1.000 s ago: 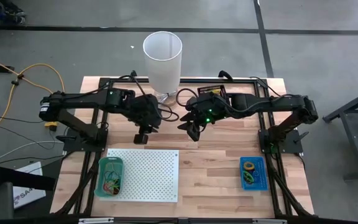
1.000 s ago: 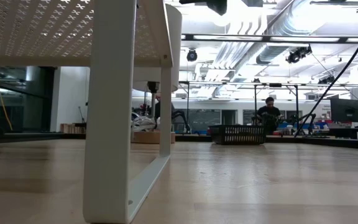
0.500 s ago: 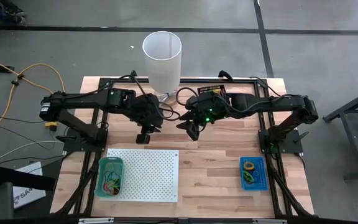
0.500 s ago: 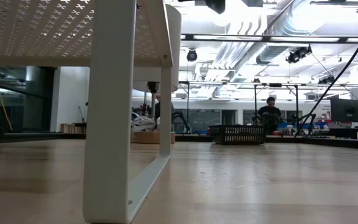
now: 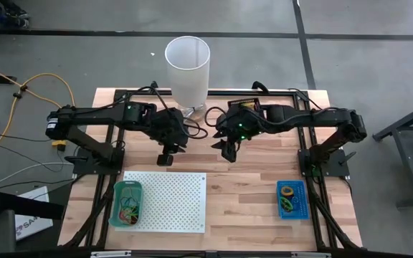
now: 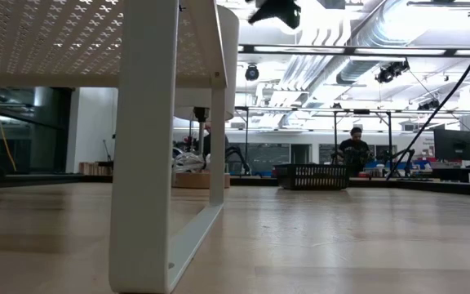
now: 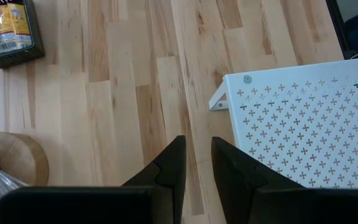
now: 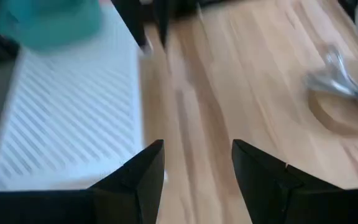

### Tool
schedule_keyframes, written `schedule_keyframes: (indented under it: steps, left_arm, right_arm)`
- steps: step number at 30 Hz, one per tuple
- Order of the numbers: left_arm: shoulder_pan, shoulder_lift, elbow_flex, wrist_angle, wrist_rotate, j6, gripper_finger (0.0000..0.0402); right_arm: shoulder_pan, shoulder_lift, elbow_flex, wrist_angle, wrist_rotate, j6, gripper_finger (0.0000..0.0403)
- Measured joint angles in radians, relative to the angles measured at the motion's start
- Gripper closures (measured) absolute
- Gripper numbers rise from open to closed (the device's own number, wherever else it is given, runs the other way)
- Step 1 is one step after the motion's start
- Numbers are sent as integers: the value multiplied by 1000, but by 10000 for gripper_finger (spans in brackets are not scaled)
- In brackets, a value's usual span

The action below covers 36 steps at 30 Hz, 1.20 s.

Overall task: Pick & Place Office Desk Supplies
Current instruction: Put the black bin on the shelf

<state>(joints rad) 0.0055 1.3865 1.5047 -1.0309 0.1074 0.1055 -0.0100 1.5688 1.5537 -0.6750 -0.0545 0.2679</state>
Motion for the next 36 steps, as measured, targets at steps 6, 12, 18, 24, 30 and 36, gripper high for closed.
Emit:
schedule_keyframes:
  steps: [6, 12, 18, 24, 30, 36]
  left_arm:
    - [0, 0, 0, 0, 0, 0, 329]
    - [0, 0, 0, 0, 0, 0, 329]
    - [0, 0, 0, 0, 0, 0, 329]
    - [0, 0, 0, 0, 0, 0, 329]
    - [0, 0, -1, 0, 0, 0, 329]
    - [0, -1, -1, 0, 0, 0, 329]
  right_arm:
    - [-25, 0, 0, -174, 10, -65, 227]
    - [-26, 0, 0, -263, 81, -113, 227]
    - [-43, 29, 0, -295, 76, -116, 227]
    - [-105, 51, -35, -307, 80, -116, 227]
    - [-184, 49, -137, -272, 78, -120, 227]
    - [-270, 51, -180, -265, 89, -50, 227]
